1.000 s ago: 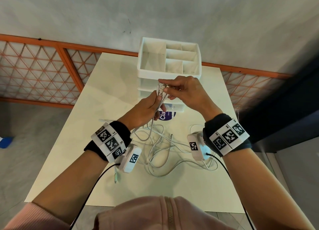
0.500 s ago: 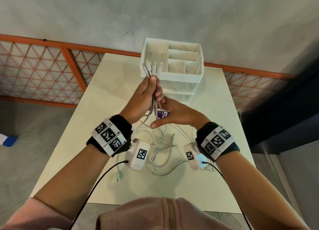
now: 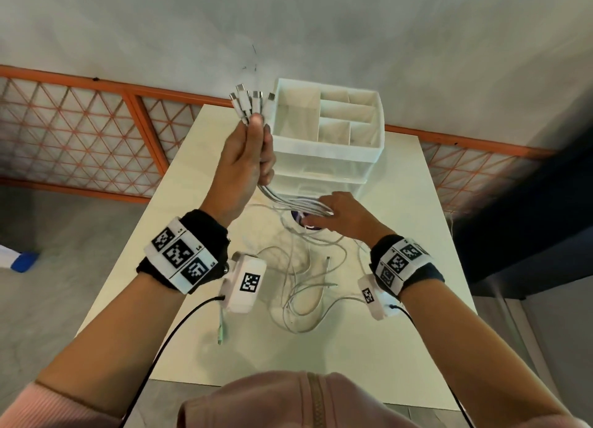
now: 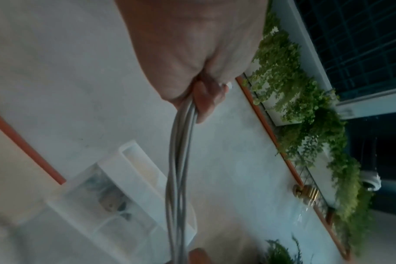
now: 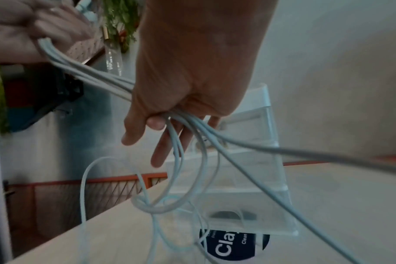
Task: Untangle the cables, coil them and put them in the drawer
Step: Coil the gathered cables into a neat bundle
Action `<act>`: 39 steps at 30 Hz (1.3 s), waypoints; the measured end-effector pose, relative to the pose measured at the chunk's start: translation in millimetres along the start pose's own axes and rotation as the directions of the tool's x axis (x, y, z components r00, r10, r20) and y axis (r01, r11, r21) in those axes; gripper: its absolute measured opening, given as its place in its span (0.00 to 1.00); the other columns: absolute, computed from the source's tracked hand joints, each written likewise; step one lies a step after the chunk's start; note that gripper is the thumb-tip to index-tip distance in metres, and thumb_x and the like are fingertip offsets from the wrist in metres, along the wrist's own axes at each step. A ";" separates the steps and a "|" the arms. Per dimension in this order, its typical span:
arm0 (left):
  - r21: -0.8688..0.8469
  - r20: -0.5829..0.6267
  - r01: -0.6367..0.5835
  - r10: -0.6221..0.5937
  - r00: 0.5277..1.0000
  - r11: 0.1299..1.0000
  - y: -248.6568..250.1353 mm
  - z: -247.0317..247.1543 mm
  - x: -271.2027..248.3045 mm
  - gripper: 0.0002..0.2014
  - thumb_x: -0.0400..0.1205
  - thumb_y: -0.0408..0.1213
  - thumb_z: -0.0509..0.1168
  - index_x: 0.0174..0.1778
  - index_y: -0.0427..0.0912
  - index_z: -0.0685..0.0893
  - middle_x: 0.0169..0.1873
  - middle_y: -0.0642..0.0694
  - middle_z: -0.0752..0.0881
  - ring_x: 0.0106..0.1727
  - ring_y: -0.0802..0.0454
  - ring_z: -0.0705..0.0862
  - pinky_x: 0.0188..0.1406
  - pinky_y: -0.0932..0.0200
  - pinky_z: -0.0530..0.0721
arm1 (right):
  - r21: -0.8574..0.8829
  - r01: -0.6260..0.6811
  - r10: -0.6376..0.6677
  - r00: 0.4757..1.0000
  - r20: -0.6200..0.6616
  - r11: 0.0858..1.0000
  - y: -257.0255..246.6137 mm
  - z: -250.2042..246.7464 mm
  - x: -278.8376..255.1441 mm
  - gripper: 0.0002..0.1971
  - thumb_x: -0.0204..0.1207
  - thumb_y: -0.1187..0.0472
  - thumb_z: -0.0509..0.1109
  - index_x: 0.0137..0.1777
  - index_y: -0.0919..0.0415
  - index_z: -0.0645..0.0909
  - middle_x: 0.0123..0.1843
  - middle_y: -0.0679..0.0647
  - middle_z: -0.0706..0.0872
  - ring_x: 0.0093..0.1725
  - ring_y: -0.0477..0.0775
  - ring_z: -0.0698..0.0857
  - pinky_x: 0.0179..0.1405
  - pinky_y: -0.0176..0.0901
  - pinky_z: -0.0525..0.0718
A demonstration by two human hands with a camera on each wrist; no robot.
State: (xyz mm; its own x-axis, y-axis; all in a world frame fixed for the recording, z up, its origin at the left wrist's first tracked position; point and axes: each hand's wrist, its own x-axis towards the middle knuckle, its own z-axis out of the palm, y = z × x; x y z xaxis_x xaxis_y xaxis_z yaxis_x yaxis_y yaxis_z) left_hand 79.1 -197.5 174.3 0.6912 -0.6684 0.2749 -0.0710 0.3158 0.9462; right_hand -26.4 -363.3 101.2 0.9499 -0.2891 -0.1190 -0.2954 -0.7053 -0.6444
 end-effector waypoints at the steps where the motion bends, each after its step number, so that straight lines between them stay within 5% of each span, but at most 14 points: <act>1: 0.042 -0.004 0.001 -0.001 1.000 0.999 0.8 -2.3 -1.0 0.17 0.89 0.43 0.44 0.34 0.46 0.65 0.22 0.56 0.60 0.19 0.61 0.58 0.17 0.68 0.61 | 0.045 -0.041 0.042 0.999 -0.002 0.998 1.2 -3.3 -2.7 0.14 0.71 0.53 0.77 0.26 0.50 0.80 0.17 0.43 0.81 0.23 0.38 0.80 0.27 0.21 0.71; 5: 0.381 0.059 -0.030 0.008 0.998 0.924 -12.8 -10.6 -7.7 0.17 0.76 0.51 0.69 0.31 0.48 0.69 0.22 0.53 0.65 0.21 0.56 0.61 0.20 0.65 0.62 | 0.174 -0.127 0.135 0.990 -0.035 0.977 -2.6 -23.0 -8.5 0.20 0.69 0.54 0.78 0.31 0.73 0.83 0.17 0.51 0.76 0.12 0.40 0.71 0.14 0.28 0.69; 8: 0.582 0.232 0.018 -0.187 0.955 0.813 -23.9 -9.2 -15.1 0.20 0.62 0.48 0.81 0.43 0.49 0.82 0.17 0.55 0.69 0.21 0.57 0.60 0.20 0.64 0.59 | 0.124 -0.044 0.052 0.997 -0.061 0.991 -17.3 -39.3 -9.7 0.19 0.67 0.58 0.80 0.23 0.65 0.77 0.16 0.46 0.68 0.14 0.42 0.65 0.16 0.31 0.64; 11: 0.688 0.281 -0.041 -0.214 0.936 0.724 -32.8 0.5 -17.1 0.10 0.69 0.40 0.79 0.41 0.51 0.85 0.16 0.62 0.77 0.19 0.62 0.69 0.21 0.72 0.62 | 0.093 0.076 -0.067 0.993 -0.094 0.993 -30.3 -48.9 -11.3 0.19 0.64 0.63 0.81 0.22 0.67 0.74 0.19 0.49 0.68 0.21 0.42 0.63 0.24 0.35 0.62; 13: 0.702 0.260 -0.073 -0.160 0.952 0.709 -35.7 0.9 -14.2 0.03 0.75 0.39 0.74 0.37 0.49 0.86 0.20 0.58 0.81 0.22 0.64 0.73 0.27 0.69 0.69 | 0.100 0.081 -0.070 0.992 -0.104 0.992 -33.3 -52.6 -13.5 0.15 0.64 0.63 0.81 0.26 0.68 0.78 0.22 0.53 0.72 0.24 0.43 0.67 0.26 0.36 0.65; 16: 0.570 0.130 -0.042 -0.040 0.991 0.820 -28.5 1.9 -6.8 0.04 0.77 0.38 0.71 0.40 0.53 0.86 0.19 0.58 0.80 0.20 0.67 0.72 0.25 0.71 0.70 | 0.262 0.005 0.027 0.993 -0.115 0.965 -25.7 -57.9 -20.0 0.17 0.66 0.55 0.80 0.28 0.64 0.78 0.19 0.53 0.74 0.17 0.46 0.70 0.19 0.33 0.70; 18: 0.463 0.062 -0.075 0.052 0.997 0.883 -21.2 6.3 -0.7 0.02 0.78 0.37 0.71 0.41 0.45 0.86 0.20 0.57 0.81 0.22 0.66 0.72 0.27 0.68 0.72 | 0.367 -0.036 0.076 0.993 -0.095 0.930 -15.1 -54.2 -22.0 0.17 0.67 0.55 0.80 0.28 0.65 0.78 0.18 0.55 0.76 0.16 0.49 0.71 0.16 0.34 0.72; 21: 0.405 -0.005 -0.107 0.119 0.993 0.908 -19.7 9.4 3.6 0.06 0.77 0.41 0.70 0.40 0.41 0.86 0.24 0.39 0.80 0.24 0.53 0.70 0.27 0.58 0.70 | 0.370 -0.111 0.144 0.988 -0.063 0.923 5.1 -42.9 -21.6 0.18 0.68 0.52 0.78 0.27 0.65 0.78 0.23 0.57 0.84 0.19 0.47 0.73 0.20 0.31 0.70; 24: 0.391 -0.073 -0.121 0.162 0.984 0.912 -23.3 5.5 3.3 0.03 0.78 0.38 0.70 0.39 0.47 0.83 0.19 0.56 0.75 0.21 0.61 0.67 0.23 0.63 0.69 | 0.349 -0.145 0.178 0.982 -0.063 0.926 24.4 -36.9 -24.0 0.17 0.69 0.51 0.77 0.26 0.58 0.79 0.26 0.53 0.88 0.21 0.44 0.76 0.26 0.32 0.74; 27: 0.411 -0.133 -0.129 0.199 0.971 0.903 -26.6 3.1 2.6 0.03 0.80 0.32 0.68 0.40 0.40 0.82 0.15 0.59 0.72 0.18 0.63 0.67 0.23 0.71 0.67 | 0.287 -0.170 0.189 0.981 -0.039 0.943 37.3 -39.0 -25.3 0.15 0.69 0.48 0.77 0.25 0.53 0.82 0.32 0.62 0.89 0.32 0.55 0.86 0.41 0.45 0.82; 29: 0.433 -0.169 -0.119 0.211 0.963 0.893 -31.9 -3.1 5.4 0.05 0.80 0.34 0.68 0.39 0.40 0.81 0.15 0.60 0.74 0.19 0.64 0.68 0.23 0.71 0.67 | 0.286 -0.174 0.187 0.982 -0.019 0.942 37.2 -44.8 -25.6 0.14 0.69 0.49 0.77 0.26 0.53 0.84 0.29 0.58 0.89 0.40 0.60 0.90 0.52 0.48 0.84; 32: 0.523 -0.226 -0.059 0.204 0.953 0.850 -44.6 -20.0 11.4 0.08 0.79 0.41 0.68 0.42 0.38 0.85 0.19 0.59 0.76 0.23 0.66 0.73 0.28 0.67 0.71 | 0.363 -0.115 0.149 0.987 -0.067 0.924 25.6 -66.7 -25.7 0.10 0.71 0.56 0.75 0.33 0.60 0.84 0.22 0.55 0.83 0.26 0.49 0.87 0.38 0.37 0.86; 35: 0.599 -0.224 0.024 0.139 0.965 0.800 -59.2 -36.0 11.3 0.09 0.79 0.42 0.70 0.36 0.41 0.81 0.24 0.52 0.77 0.26 0.56 0.74 0.31 0.59 0.72 | 0.380 -0.046 0.113 0.981 -0.157 0.924 9.8 -91.7 -24.3 0.13 0.70 0.55 0.76 0.43 0.67 0.83 0.17 0.52 0.75 0.15 0.44 0.77 0.33 0.41 0.89; 39: 0.644 -0.220 0.145 0.000 0.975 0.752 -70.4 -38.0 2.7 0.20 0.77 0.40 0.72 0.23 0.48 0.69 0.20 0.47 0.72 0.28 0.45 0.70 0.27 0.55 0.67 | 0.371 0.066 0.021 0.974 -0.227 0.926 -11.0 -107.8 -22.9 0.19 0.71 0.53 0.76 0.46 0.71 0.79 0.25 0.52 0.72 0.21 0.46 0.71 0.23 0.32 0.75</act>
State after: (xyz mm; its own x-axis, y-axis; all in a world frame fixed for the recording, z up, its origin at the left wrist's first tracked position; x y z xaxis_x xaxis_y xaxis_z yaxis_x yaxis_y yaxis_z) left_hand 113.3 -195.9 101.8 0.8326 -0.5034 0.2310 -0.4160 -0.2930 0.8609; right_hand -56.0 -418.7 192.4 0.8955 -0.4431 0.0416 -0.1727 -0.4322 -0.8851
